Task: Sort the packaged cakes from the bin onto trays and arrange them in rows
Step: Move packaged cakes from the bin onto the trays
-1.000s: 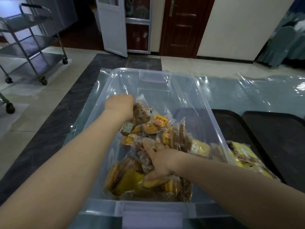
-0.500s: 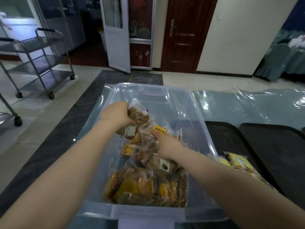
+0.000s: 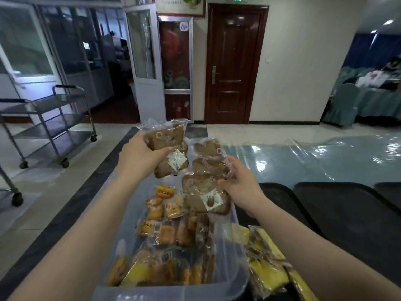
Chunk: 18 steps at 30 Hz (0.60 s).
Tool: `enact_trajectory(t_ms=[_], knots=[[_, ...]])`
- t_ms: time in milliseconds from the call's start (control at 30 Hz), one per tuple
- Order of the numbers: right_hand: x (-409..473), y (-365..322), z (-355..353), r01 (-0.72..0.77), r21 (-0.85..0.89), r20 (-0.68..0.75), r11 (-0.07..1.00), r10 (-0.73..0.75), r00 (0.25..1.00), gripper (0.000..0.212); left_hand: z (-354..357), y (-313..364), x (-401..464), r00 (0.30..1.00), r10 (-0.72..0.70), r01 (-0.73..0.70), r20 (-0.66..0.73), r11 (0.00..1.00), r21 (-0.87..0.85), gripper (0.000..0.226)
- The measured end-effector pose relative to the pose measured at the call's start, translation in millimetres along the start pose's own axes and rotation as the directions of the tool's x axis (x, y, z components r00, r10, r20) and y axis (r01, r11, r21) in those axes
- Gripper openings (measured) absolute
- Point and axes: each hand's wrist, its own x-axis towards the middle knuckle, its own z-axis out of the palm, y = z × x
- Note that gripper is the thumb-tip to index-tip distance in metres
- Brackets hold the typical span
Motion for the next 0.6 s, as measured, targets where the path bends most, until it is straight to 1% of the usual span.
enact_trajectory(t_ms=[100,167,267,333,400,533,600], knots=[[-6,8,-32,0.026,0.123,-0.048,0.992,-0.021,0.999,0.064,17,39,-12,1.0,0.021,-0.023,-0.022,0.995,-0.096,0.051],[-10,17,-60,0.054,0.148,-0.071,0.988,-0.044,0.997,0.062,33,64,-20,0.999,0.031,-0.035,-0.026,0.988,-0.151,0.054],[-18,38,-113,0.066,0.157,-0.106,0.985,-0.05,0.993,0.061,71,101,-34,0.999,0.047,-0.049,-0.016,0.985,-0.163,0.056],[-28,58,-154,0.052,0.143,-0.121,0.988,-0.034,0.992,0.061,107,127,-46,0.998,0.046,-0.041,0.031,0.987,-0.157,0.056],[-39,84,-195,0.026,0.132,-0.13,0.991,-0.009,0.991,0.061,149,149,-60,0.993,0.047,-0.028,0.11,0.985,-0.172,0.056],[-66,146,-273,-0.036,0.107,-0.179,0.994,0.055,0.982,0.067,237,186,-95,0.972,0.04,0.011,0.23,0.976,-0.217,0.055],[-81,176,-306,-0.086,0.112,-0.192,0.99,0.106,0.976,0.063,277,200,-114,0.956,0.038,0.034,0.291,0.971,-0.236,0.051]])
